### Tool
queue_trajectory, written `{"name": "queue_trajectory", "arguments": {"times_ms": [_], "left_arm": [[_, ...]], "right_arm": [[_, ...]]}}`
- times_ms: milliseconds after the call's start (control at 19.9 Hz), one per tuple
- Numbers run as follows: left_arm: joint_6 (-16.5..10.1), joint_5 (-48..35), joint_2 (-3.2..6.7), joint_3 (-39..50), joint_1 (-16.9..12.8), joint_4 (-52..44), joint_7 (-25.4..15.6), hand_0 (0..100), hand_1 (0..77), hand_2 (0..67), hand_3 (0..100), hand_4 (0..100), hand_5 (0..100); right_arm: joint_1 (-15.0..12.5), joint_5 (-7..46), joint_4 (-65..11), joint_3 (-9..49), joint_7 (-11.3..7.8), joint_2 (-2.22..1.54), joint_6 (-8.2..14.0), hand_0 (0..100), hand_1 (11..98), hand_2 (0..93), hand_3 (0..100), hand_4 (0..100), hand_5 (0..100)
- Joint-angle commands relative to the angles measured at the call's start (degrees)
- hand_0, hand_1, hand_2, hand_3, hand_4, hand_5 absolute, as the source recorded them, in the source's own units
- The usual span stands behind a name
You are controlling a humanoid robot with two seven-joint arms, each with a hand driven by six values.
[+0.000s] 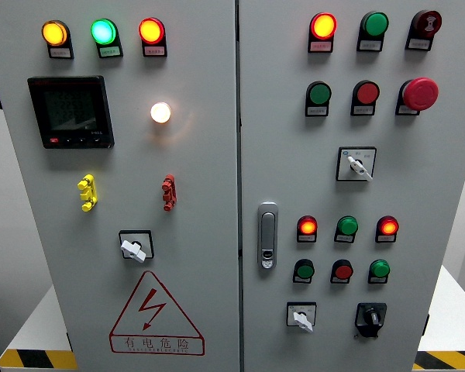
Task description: Trip black knob to open circuit
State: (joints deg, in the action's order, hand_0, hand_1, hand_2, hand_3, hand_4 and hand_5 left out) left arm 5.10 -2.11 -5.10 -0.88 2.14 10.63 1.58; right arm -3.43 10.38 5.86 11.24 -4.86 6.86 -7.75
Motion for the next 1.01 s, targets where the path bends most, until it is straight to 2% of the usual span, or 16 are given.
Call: {"name": "queue_trajectory", "arguments": {"times_ms": [0, 251, 302, 352, 654, 704, 804, 955], "left_arm": [[0.0, 0.0, 0.0, 0.0, 0.06, 0.0, 0.0, 0, 0.0, 19.4, 26, 10, 9], [0.0, 0.0, 0.0, 0.0, -0.03, 0.0, 0.0, 0, 0.0, 19.4, 26, 10, 9], [0.0, 0.0, 0.0, 0.0, 0.06, 0.0, 0.0, 0, 0.0, 19.4, 26, 10, 9], [0.0, 0.0, 0.0, 0.0, 0.06, 0.0, 0.0, 0, 0.0, 19.4, 26, 10, 9], [0.0, 0.0, 0.0, 0.0, -0.03, 0.0, 0.0, 0, 0.0, 19.4, 26, 10, 9], [0.0, 0.0, 0.0, 0.0, 0.06, 0.0, 0.0, 0, 0.0, 19.4, 26, 10, 9], [0.0, 0.0, 0.0, 0.0, 0.06, 0.0, 0.0, 0, 0.0, 19.4, 26, 10, 9], [0.0, 0.0, 0.0, 0.0, -0.03, 0.0, 0.0, 0, 0.0, 19.4, 26, 10, 9]], "right_arm": [[0.0, 0.16, -0.14, 0.36, 0.02, 0.0, -0.07, 86, 36.5, 0.0, 3, 0, 4], [0.0, 0.69, -0.32, 1.23, 0.02, 0.0, -0.07, 86, 36.5, 0.0, 3, 0, 4], [0.0, 2.6, -0.32, 3.59, 0.11, -0.09, -0.25, 86, 36.5, 0.0, 3, 0, 4], [0.0, 5.41, -0.14, 6.48, 0.28, 0.0, -0.42, 86, 36.5, 0.0, 3, 0, 4], [1.05, 24.3, -0.14, 25.81, 3.79, -0.09, -0.87, 86, 36.6, 0.0, 3, 0, 4], [1.23, 27.2, -0.14, 28.8, 4.41, -0.09, -1.56, 86, 36.6, 0.0, 3, 0, 4], [1.41, 34.67, 0.38, 38.89, 4.77, -0.09, -4.89, 86, 36.6, 0.0, 3, 0, 4], [1.49, 48.55, 3.1, 54.53, 4.77, -0.09, -9.73, 86, 36.6, 0.0, 3, 0, 4]]}}
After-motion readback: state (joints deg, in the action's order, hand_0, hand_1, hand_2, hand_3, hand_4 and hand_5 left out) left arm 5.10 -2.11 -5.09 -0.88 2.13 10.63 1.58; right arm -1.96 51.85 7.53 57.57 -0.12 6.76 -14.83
